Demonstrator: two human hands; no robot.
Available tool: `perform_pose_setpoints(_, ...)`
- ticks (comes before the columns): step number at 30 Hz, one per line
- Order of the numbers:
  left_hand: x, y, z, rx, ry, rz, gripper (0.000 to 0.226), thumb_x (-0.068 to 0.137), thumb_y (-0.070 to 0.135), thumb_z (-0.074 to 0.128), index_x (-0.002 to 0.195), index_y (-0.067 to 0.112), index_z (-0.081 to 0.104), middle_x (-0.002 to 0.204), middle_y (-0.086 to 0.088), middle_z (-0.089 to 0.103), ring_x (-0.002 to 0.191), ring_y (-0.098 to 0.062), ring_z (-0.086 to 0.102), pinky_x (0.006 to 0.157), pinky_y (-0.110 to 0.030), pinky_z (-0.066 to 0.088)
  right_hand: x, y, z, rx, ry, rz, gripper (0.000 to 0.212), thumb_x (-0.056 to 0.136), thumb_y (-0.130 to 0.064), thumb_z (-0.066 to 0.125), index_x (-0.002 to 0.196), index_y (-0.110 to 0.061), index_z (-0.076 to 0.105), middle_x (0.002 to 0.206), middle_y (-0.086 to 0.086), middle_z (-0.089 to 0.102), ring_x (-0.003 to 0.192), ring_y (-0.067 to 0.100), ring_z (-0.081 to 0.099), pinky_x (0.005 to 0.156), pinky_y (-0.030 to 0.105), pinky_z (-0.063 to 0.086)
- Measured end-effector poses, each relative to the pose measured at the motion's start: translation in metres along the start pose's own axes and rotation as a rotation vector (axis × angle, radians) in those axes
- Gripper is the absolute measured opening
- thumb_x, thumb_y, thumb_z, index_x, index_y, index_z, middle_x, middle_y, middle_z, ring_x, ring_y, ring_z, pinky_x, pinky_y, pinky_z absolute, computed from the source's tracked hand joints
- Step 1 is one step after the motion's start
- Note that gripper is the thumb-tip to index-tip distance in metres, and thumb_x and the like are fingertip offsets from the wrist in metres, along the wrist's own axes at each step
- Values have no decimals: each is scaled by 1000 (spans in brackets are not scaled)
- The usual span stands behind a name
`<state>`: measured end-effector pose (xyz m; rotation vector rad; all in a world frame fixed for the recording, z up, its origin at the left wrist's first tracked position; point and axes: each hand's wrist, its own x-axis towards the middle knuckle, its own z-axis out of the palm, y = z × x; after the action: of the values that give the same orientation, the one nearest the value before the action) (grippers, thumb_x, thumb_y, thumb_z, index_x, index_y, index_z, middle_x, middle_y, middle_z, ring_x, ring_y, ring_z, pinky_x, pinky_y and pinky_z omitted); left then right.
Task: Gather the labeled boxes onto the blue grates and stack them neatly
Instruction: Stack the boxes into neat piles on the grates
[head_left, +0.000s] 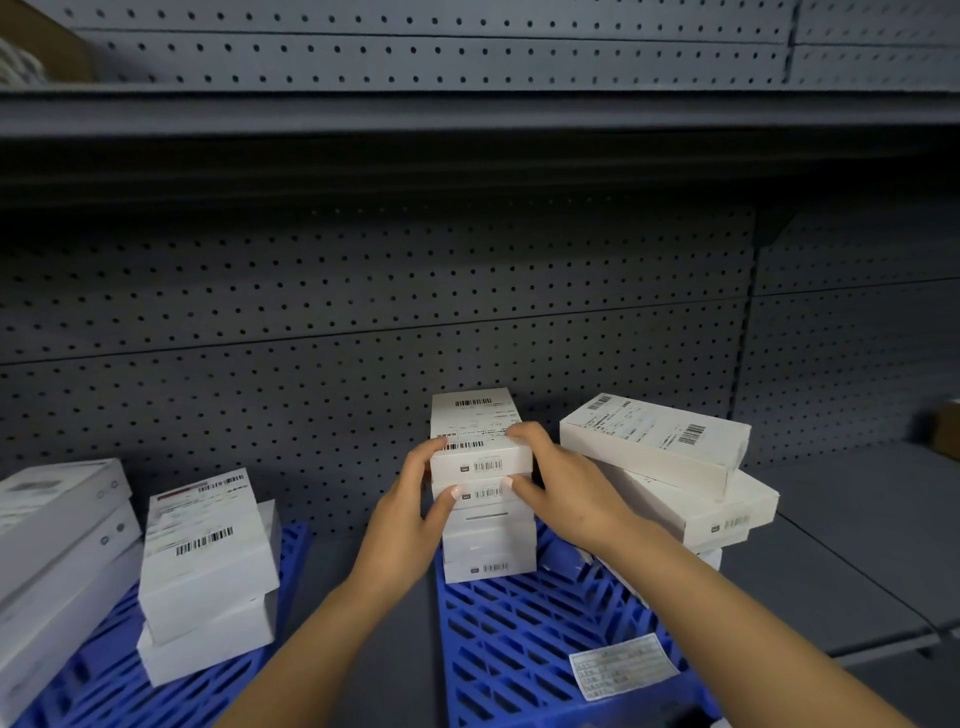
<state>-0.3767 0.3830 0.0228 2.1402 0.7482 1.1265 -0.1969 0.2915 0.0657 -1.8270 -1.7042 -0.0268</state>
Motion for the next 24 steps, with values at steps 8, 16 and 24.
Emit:
perform_pose_setpoints(8,3,-1,4,58,22,21,50,91,30,60,125,53,30,127,14,56,112,4,54,88,-24,51,1,4,0,54,-45,0,45,95,-30,50,133,-30,27,72,-4,52,63,7,51,55,23,37)
perform_pose_setpoints(16,0,4,6,295,101,67,49,93,37,56,136,34,34,130,6,51,99,-4,51,75,-21,41,0,4,1,42,-37,12,45,95,-34,49,134,-32,26,73,-2,55,65,9,52,61,30,42)
perform_pose_setpoints(24,1,5,6,303,129,65,40,95,38,51,133,37,38,121,4,58,95,-6,57,77,-25,49,3,9,3,119,-36,36,40,96,-37,47,132,-36,28,86,5,65,76,15,60,75,39,51)
